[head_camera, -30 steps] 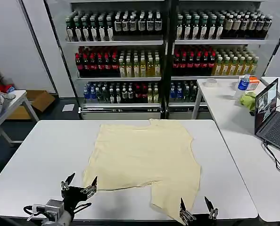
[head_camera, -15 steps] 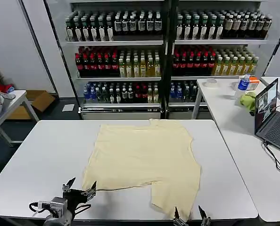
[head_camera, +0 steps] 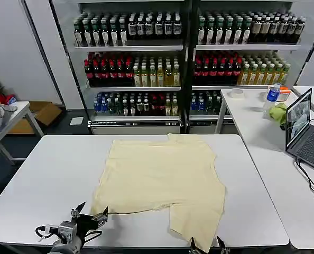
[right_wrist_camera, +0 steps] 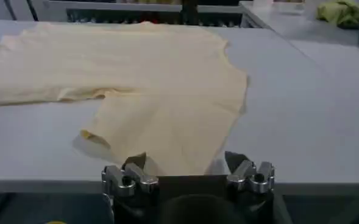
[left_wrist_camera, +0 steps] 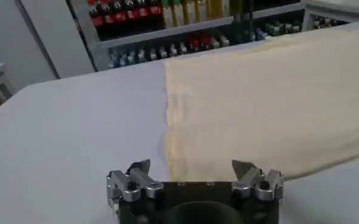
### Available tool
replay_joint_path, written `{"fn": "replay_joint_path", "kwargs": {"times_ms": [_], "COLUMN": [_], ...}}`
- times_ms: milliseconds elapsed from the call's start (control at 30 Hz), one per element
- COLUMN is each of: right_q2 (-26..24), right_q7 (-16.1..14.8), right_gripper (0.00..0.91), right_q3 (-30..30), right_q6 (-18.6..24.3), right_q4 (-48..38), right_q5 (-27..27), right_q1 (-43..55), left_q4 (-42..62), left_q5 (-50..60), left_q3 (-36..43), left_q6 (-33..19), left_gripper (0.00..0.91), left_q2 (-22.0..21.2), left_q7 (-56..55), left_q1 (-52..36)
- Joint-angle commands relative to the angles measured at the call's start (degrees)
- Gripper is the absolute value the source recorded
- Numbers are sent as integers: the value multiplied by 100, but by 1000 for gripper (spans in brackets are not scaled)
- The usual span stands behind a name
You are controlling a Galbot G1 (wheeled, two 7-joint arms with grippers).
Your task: Fold and organize the clothes.
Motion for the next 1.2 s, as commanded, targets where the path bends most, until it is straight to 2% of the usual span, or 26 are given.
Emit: {"fn": "replay_joint_path", "kwargs": {"times_ms": [33,233,267,300,367,400,433,467,500,933,1200], "right_q2": [-13,25,25,27,28,30,35,41,45,29,-1], "right_q7": [10,20,19,19,18,18,25,34,48,57,-3], "right_gripper": [907,907,907,907,887,695,383,81,0,0,0], "right_q3": [-25,-13,-7,-4,1,1,1,-3,-7,-13,8], "right_q6": [-16,-27,-30,-33,-38,-41,-42,-42,-41,28,263], "right_q4": [-42,-40,-39,-37,-33,-38,-40,-45,-47,74,203], "right_q5": [31,-29,-26,-25,-14,-7,6,26,33,25,-124], "right_q1": [34,0,1,2,3,5,6,6,5,-104,-220], "left_q4": [87,149,150,156,154,149,144,141,141,151,-43], "left_q5": [-46,-182,-201,-216,-279,-320,-375,-393,-409,-416,-553], "left_q3": [6,30,34,39,45,46,44,44,42,34,-1], "left_q6": [25,27,25,26,26,25,26,26,26,28,22], "left_gripper": [907,897,826,534,292,191,71,50,40,20,20], "left_q2": [16,38,40,40,38,39,39,40,39,41,-7], "left_q7": [14,10,10,9,8,4,-3,-3,-6,-50,-46], "left_q1": [-20,-25,-29,-31,-34,-34,-33,-29,-26,58,112]}}
